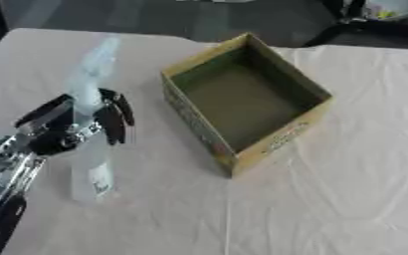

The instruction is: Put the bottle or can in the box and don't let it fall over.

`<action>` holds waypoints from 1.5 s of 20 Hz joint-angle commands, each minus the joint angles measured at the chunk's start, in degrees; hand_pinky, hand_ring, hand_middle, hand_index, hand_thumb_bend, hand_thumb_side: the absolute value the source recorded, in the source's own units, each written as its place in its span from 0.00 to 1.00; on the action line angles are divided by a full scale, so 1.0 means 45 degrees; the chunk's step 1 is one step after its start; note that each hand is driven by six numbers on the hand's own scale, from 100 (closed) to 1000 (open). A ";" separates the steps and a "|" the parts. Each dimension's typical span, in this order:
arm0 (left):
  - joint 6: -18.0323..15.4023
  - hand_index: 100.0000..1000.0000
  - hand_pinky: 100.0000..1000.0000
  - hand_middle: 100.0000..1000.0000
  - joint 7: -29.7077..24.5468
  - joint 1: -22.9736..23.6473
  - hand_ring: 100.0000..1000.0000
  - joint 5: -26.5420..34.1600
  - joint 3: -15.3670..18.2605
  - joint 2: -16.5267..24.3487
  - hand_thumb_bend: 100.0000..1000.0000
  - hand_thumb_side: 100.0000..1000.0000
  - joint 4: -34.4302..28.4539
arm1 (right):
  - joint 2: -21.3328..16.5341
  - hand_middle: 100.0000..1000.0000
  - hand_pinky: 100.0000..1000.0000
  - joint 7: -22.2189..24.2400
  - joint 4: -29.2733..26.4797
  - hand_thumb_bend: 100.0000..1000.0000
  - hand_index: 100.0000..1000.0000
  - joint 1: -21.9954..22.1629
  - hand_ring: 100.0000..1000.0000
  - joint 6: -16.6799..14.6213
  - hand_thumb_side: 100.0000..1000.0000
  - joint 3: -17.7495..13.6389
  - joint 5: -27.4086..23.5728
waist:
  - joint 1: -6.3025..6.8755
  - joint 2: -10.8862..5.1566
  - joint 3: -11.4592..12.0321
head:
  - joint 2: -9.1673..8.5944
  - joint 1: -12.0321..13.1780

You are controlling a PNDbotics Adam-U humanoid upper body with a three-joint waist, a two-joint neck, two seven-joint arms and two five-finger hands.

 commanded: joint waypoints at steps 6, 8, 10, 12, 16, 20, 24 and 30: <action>0.0142 0.00 0.32 0.42 0.0103 -0.0259 0.06 0.0699 0.0073 0.0354 0.00 0.52 -0.0417 | -0.0169 1.00 0.92 -0.0072 -0.0143 0.00 0.91 0.0061 1.00 -0.0099 0.47 -0.0105 -0.0010 | 0.0033 -0.0156 -0.0044 | -0.0056 -0.0067; 0.0162 0.00 0.32 0.42 0.0076 -0.0318 0.06 0.0908 0.0075 0.0397 0.00 0.52 -0.0509 | -0.0185 1.00 0.92 -0.0068 -0.0143 0.00 0.91 0.0061 1.00 -0.0133 0.47 -0.0108 -0.0027 | 0.0040 -0.0162 -0.0059 | -0.0047 -0.0069; 0.0170 0.00 0.32 0.42 0.0032 -0.0370 0.06 0.1135 0.0067 0.0456 0.00 0.52 -0.0615 | -0.0197 1.00 0.92 -0.0062 -0.0143 0.00 0.91 0.0067 0.99 -0.0177 0.47 -0.0111 -0.0027 | 0.0052 -0.0171 -0.0071 | -0.0040 -0.0073; 0.0208 0.00 0.32 0.42 0.0018 -0.0437 0.06 0.1408 0.0063 0.0522 0.00 0.52 -0.0714 | -0.0211 1.00 0.92 -0.0066 -0.0143 0.00 0.91 0.0079 0.99 -0.0209 0.47 -0.0115 -0.0031 | 0.0058 -0.0184 -0.0074 | -0.0034 -0.0083; 0.0343 0.00 0.33 0.43 0.0044 -0.0733 0.06 0.2276 0.0044 0.0742 0.00 0.52 -0.0984 | -0.0272 1.00 0.92 -0.0065 -0.0143 0.00 0.91 0.0109 0.99 -0.0289 0.47 -0.0120 -0.0041 | 0.0068 -0.0221 -0.0103 | 0.0019 -0.0117; 0.0509 0.00 0.34 0.43 0.0182 -0.1190 0.07 0.3278 0.0010 0.1103 0.00 0.52 -0.1290 | -0.0371 1.00 0.92 -0.0073 -0.0143 0.00 0.91 0.0154 0.99 -0.0422 0.47 -0.0138 -0.0041 | 0.0103 -0.0264 -0.0175 | 0.0105 -0.0125; 0.0712 0.00 0.35 0.44 0.0499 -0.1918 0.07 0.4437 -0.0026 0.1559 0.00 0.52 -0.1508 | -0.0511 1.00 0.91 -0.0063 -0.0143 0.00 0.91 0.0182 0.99 -0.0502 0.47 -0.0135 -0.0079 | 0.0150 -0.0311 -0.0279 | 0.0156 -0.0099; 0.0780 0.00 0.35 0.44 0.0981 -0.3045 0.07 0.5563 -0.0117 0.2023 0.00 0.52 -0.1214 | -0.0710 1.00 0.91 0.0012 -0.0143 0.00 0.91 0.0102 0.99 -0.0572 0.47 -0.0082 -0.0101 | 0.0276 -0.0298 -0.0512 | 0.0112 -0.0006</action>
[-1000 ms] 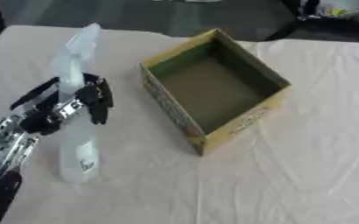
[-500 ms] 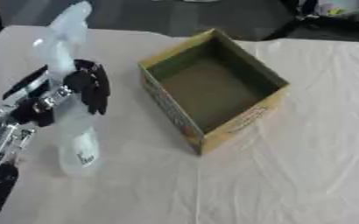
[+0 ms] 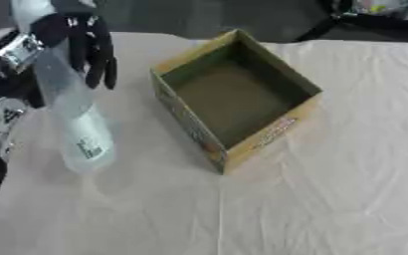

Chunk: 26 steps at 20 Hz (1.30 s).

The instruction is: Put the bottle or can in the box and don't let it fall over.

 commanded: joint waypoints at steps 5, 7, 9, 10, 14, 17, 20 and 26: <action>0.0165 0.00 0.34 0.43 0.0529 -0.1434 0.06 0.1128 0.0031 0.0672 0.00 0.52 0.0570 | -0.0675 1.00 0.91 -0.0007 -0.0144 0.00 0.91 -0.0118 0.99 -0.0288 0.47 -0.0012 -0.0137 | 0.0149 -0.0214 -0.0405 | -0.0180 0.0280; 0.0160 0.00 0.34 0.43 0.0625 -0.1746 0.06 0.1345 0.0039 0.0706 0.00 0.52 0.0820 | -0.0776 1.00 0.91 0.0033 -0.0144 0.00 0.91 -0.0205 0.99 -0.0307 0.47 0.0019 -0.0175 | 0.0210 -0.0173 -0.0562 | -0.0246 0.0385; 0.0200 0.00 0.33 0.42 0.0766 -0.2108 0.06 0.1546 0.0069 0.0717 0.00 0.52 0.1154 | -0.0908 1.00 0.91 0.0104 -0.0144 0.00 0.91 -0.0352 0.99 -0.0312 0.47 0.0079 -0.0214 | 0.0289 -0.0100 -0.0796 | -0.0350 0.0540; 0.0203 0.00 0.33 0.42 0.0836 -0.2276 0.05 0.1634 0.0086 0.0721 0.00 0.52 0.1324 | -0.0955 1.00 0.91 0.0142 -0.0144 0.00 0.91 -0.0422 0.99 -0.0317 0.47 0.0105 -0.0224 | 0.0323 -0.0061 -0.0899 | -0.0397 0.0611; 0.0115 0.00 0.31 0.41 0.1168 -0.2992 0.05 0.1965 0.0151 0.0683 0.00 0.53 0.1941 | -0.1131 1.00 0.91 0.0298 -0.0144 0.00 0.91 -0.0716 0.99 -0.0328 0.47 0.0224 -0.0252 | 0.0479 0.0120 -0.1353 | -0.0611 0.1003; 0.0069 0.00 0.31 0.40 0.1319 -0.3379 0.04 0.2081 0.0159 0.0645 0.00 0.53 0.2191 | -0.1253 1.00 0.91 0.0425 -0.0144 0.00 0.91 -0.0966 0.99 -0.0340 0.47 0.0334 -0.0230 | 0.0596 0.0264 -0.1652 | -0.0767 0.1216; 0.0034 0.00 0.30 0.40 0.1468 -0.3620 0.04 0.2152 0.0209 0.0605 0.00 0.53 0.2374 | -0.1350 1.00 0.91 0.0540 -0.0144 0.00 0.91 -0.1221 0.99 -0.0354 0.47 0.0455 -0.0212 | 0.0690 0.0407 -0.1901 | -0.0928 0.1446; -0.0057 0.00 0.28 0.37 0.1842 -0.4153 0.03 0.2384 0.0337 0.0498 0.00 0.54 0.2711 | -0.1463 1.00 0.91 0.0768 -0.0144 0.00 0.91 -0.1715 0.99 -0.0417 0.47 0.0690 -0.0155 | 0.0793 0.0753 -0.2400 | -0.1253 0.1829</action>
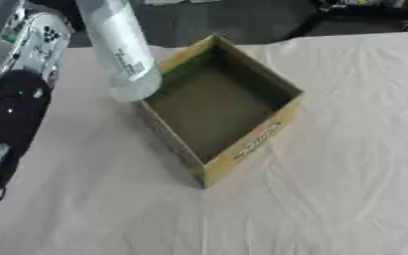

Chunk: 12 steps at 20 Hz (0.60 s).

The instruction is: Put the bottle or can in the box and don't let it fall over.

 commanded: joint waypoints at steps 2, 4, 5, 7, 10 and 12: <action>-0.0126 0.00 0.27 0.37 0.0276 -0.0518 0.02 0.0146 0.0251 0.0177 0.00 0.54 0.0020 | -0.0407 1.00 0.91 0.0105 -0.0145 0.00 0.91 -0.0192 0.99 -0.0151 0.47 0.0052 0.0075 | -0.0019 -0.0055 -0.0192 | -0.0368 0.0273; -0.0234 0.00 0.26 0.36 0.0364 -0.0662 0.02 0.0171 0.0236 0.0097 0.00 0.54 0.0101 | -0.0416 1.00 0.91 0.0155 -0.0145 0.00 0.91 -0.0342 0.99 -0.0220 0.47 0.0116 0.0125 | 0.0002 0.0063 -0.0333 | -0.0463 0.0363; -0.0313 0.00 0.26 0.35 0.0384 -0.0715 0.02 0.0186 0.0219 0.0059 0.00 0.54 0.0132 | -0.0417 1.00 0.91 0.0170 -0.0145 0.00 0.91 -0.0401 0.99 -0.0247 0.47 0.0147 0.0153 | 0.0013 0.0111 -0.0387 | -0.0496 0.0407; -0.0503 0.00 0.26 0.35 0.0387 -0.0791 0.02 0.0191 0.0149 -0.0026 0.00 0.54 0.0200 | -0.0427 1.00 0.91 0.0212 -0.0145 0.00 0.91 -0.0529 0.99 -0.0260 0.47 0.0228 0.0203 | 0.0039 0.0202 -0.0499 | -0.0545 0.0488; -0.0845 0.00 0.25 0.34 0.0328 -0.0842 0.01 0.0190 0.0054 -0.0154 0.00 0.54 0.0336 | -0.0469 1.00 0.91 0.0297 -0.0145 0.00 0.91 -0.0758 0.99 -0.0203 0.47 0.0367 0.0234 | 0.0099 0.0331 -0.0694 | -0.0629 0.0575; -0.1008 0.00 0.25 0.33 0.0302 -0.0861 0.01 0.0156 0.0022 -0.0232 0.00 0.55 0.0492 | -0.0501 1.00 0.91 0.0372 -0.0145 0.00 0.91 -0.0914 0.99 -0.0184 0.47 0.0449 0.0225 | 0.0144 0.0425 -0.0858 | -0.0685 0.0636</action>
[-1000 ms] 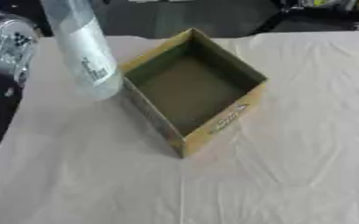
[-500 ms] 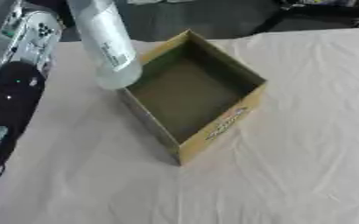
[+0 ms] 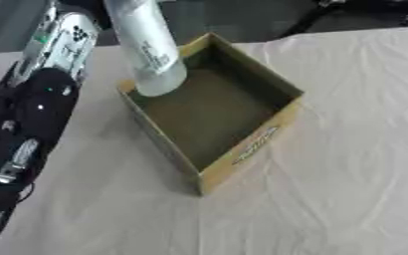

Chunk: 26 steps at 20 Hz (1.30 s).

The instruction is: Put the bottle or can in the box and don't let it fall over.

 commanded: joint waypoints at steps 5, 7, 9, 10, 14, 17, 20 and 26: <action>-0.0499 0.00 0.24 0.33 -0.0068 -0.0328 0.01 -0.0070 0.0069 -0.0049 0.00 0.55 0.0331 | -0.0365 1.00 0.91 0.0233 -0.0145 0.00 0.91 -0.0369 0.99 -0.0047 0.47 0.0147 0.0131 | 0.0063 0.0092 -0.0410 | -0.0545 0.0178; -0.0550 0.00 0.25 0.33 -0.0137 -0.0330 0.01 -0.0223 0.0065 -0.0162 0.00 0.56 0.0486 | -0.0293 1.00 0.91 0.0282 -0.0145 0.00 0.91 -0.0498 0.99 0.0017 0.47 0.0221 0.0190 | 0.0111 0.0204 -0.0527 | -0.0710 0.0171; -0.0652 0.00 0.27 0.35 -0.0278 -0.0316 0.03 -0.0383 0.0062 -0.0268 0.00 0.56 0.0651 | -0.0231 1.00 0.92 0.0329 -0.0145 0.00 0.91 -0.0615 0.99 0.0110 0.47 0.0301 0.0244 | 0.0152 0.0292 -0.0618 | -0.0818 0.0151; -0.0724 0.00 0.30 0.37 -0.0356 -0.0296 0.04 -0.0531 0.0055 -0.0307 0.00 0.56 0.0773 | -0.0205 1.00 0.92 0.0347 -0.0145 0.00 0.91 -0.0662 0.99 0.0154 0.47 0.0333 0.0282 | 0.0174 0.0325 -0.0645 | -0.0841 0.0134; -0.1258 0.00 0.40 0.42 -0.0658 -0.0238 0.09 -0.1182 0.0015 -0.0438 0.00 0.57 0.1174 | -0.0121 1.00 0.92 0.0381 -0.0145 0.00 0.91 -0.0798 1.00 0.0326 0.47 0.0440 0.0384 | 0.0239 0.0396 -0.0669 | -0.0843 0.0053; -0.1968 0.00 0.39 0.43 -0.0952 -0.0183 0.10 -0.1644 -0.0021 -0.0492 0.00 0.57 0.1378 | -0.0082 1.00 0.92 0.0425 -0.0145 0.00 0.91 -0.0875 1.00 0.0453 0.47 0.0520 0.0454 | 0.0276 0.0429 -0.0683 | -0.0901 0.0008; -0.2432 0.00 0.46 0.46 -0.1027 -0.0147 0.15 -0.1828 -0.0071 -0.0602 0.00 0.57 0.1721 | -0.0044 1.00 0.92 0.0445 -0.0145 0.00 0.91 -0.0933 1.00 0.0537 0.47 0.0578 0.0542 | 0.0306 0.0471 -0.0727 | -0.0976 -0.0009; -0.3292 0.42 1.00 1.00 -0.1846 -0.0001 0.78 -0.2346 -0.0282 -0.0621 0.00 0.58 0.1775 | 0.0016 1.00 0.92 0.0443 -0.0145 0.00 0.91 -0.0981 1.00 0.0710 0.47 0.0654 0.0647 | 0.0356 0.0471 -0.0649 | -0.0936 -0.0164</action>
